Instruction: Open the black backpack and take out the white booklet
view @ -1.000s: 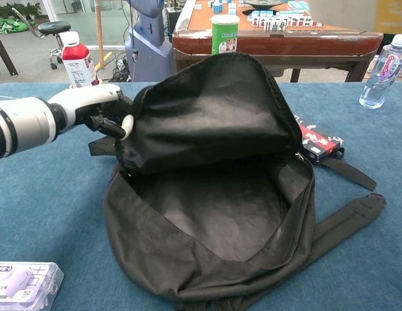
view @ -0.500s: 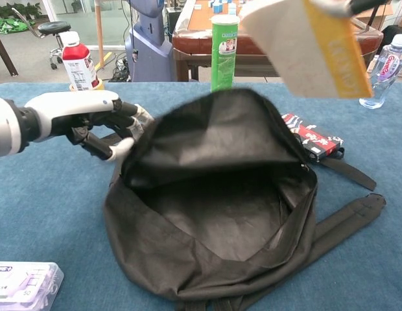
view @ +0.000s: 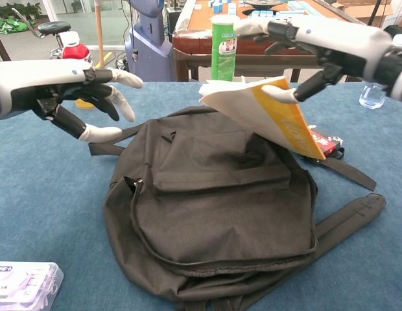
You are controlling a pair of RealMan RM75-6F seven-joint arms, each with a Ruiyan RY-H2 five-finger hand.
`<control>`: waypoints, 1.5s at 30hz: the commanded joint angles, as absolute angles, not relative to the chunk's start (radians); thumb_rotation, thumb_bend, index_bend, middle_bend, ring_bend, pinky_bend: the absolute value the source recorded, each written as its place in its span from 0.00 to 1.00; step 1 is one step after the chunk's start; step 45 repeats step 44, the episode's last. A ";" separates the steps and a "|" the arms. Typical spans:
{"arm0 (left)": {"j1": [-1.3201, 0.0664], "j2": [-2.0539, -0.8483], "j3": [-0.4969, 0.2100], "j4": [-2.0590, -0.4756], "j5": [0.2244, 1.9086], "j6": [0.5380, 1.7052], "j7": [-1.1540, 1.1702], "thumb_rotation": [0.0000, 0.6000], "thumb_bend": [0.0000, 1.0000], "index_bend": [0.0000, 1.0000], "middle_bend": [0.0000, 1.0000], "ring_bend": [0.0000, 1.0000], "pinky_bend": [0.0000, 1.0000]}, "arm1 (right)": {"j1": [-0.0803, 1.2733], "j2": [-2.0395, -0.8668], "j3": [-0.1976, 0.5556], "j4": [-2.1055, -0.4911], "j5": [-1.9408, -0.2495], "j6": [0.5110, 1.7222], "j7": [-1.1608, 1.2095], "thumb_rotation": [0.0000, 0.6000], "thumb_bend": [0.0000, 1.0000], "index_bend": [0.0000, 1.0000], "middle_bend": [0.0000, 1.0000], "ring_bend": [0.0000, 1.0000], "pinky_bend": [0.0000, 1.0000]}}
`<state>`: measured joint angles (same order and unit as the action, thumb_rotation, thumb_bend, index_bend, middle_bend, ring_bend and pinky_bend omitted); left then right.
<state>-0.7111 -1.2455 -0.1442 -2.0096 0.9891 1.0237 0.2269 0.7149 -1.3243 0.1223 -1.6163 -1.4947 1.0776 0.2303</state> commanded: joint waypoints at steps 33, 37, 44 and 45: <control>-0.426 -1.207 -0.042 -1.769 1.229 1.369 0.146 1.00 0.35 0.22 0.29 0.26 0.13 | 0.247 -1.003 -0.057 -1.635 -1.558 1.491 0.096 1.00 0.31 0.46 0.46 0.38 0.45; -0.361 -1.200 -0.012 -1.751 1.275 1.436 0.144 1.00 0.35 0.23 0.29 0.26 0.13 | 0.188 -1.004 -0.071 -1.627 -1.556 1.534 0.092 1.00 0.32 0.50 0.48 0.42 0.47; -0.270 -1.204 0.011 -1.760 1.331 1.541 0.175 1.00 0.35 0.24 0.29 0.26 0.13 | 0.131 -1.019 -0.060 -1.613 -1.556 1.585 0.105 1.00 0.33 0.54 0.51 0.45 0.47; -0.270 -1.204 0.011 -1.760 1.331 1.541 0.175 1.00 0.35 0.24 0.29 0.26 0.13 | 0.131 -1.019 -0.060 -1.613 -1.556 1.585 0.105 1.00 0.33 0.54 0.51 0.45 0.47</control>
